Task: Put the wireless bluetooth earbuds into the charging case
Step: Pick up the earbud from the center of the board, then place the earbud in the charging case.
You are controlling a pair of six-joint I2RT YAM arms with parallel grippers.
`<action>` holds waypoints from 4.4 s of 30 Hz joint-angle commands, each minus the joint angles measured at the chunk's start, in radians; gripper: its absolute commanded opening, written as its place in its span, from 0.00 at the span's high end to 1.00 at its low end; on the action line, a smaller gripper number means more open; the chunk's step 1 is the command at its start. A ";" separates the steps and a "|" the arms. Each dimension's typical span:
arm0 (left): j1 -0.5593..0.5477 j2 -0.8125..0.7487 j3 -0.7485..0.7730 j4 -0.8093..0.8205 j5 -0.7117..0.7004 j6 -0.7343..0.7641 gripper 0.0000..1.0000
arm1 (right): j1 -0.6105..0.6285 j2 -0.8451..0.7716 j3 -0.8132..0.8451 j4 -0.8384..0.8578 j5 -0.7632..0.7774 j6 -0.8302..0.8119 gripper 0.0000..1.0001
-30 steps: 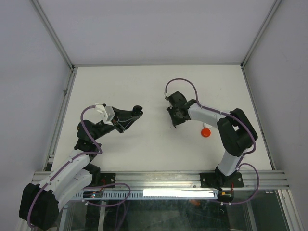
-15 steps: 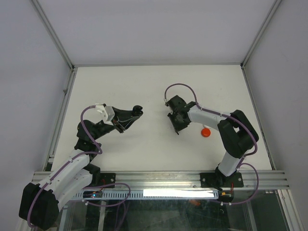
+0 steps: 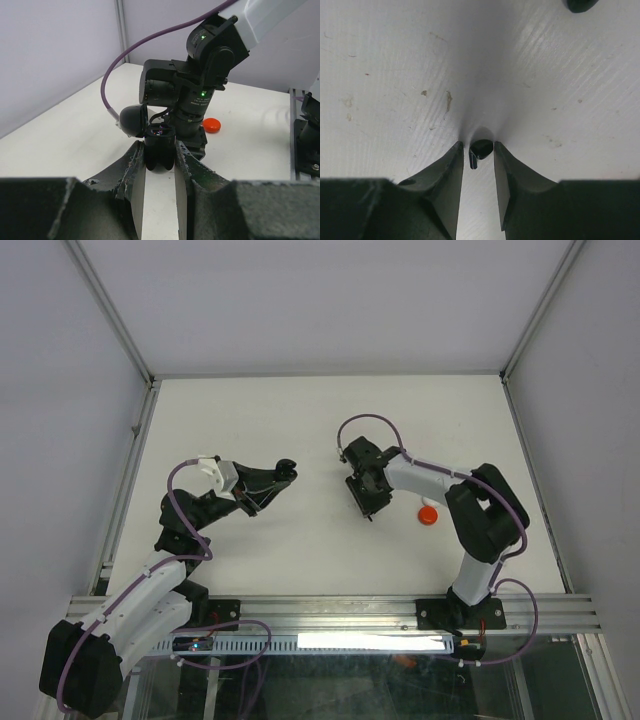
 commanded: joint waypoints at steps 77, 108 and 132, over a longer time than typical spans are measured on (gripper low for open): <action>-0.002 0.069 -0.087 0.521 0.139 -0.229 0.90 | 0.210 -0.590 -0.291 1.456 -0.622 0.135 0.90; -0.001 0.079 -0.085 0.571 0.155 -0.286 0.90 | 0.234 -0.535 -0.336 1.521 -0.559 0.087 0.90; -0.001 0.082 -0.094 0.608 0.129 -0.320 0.90 | 0.246 -0.517 -0.382 1.541 -0.554 0.038 0.90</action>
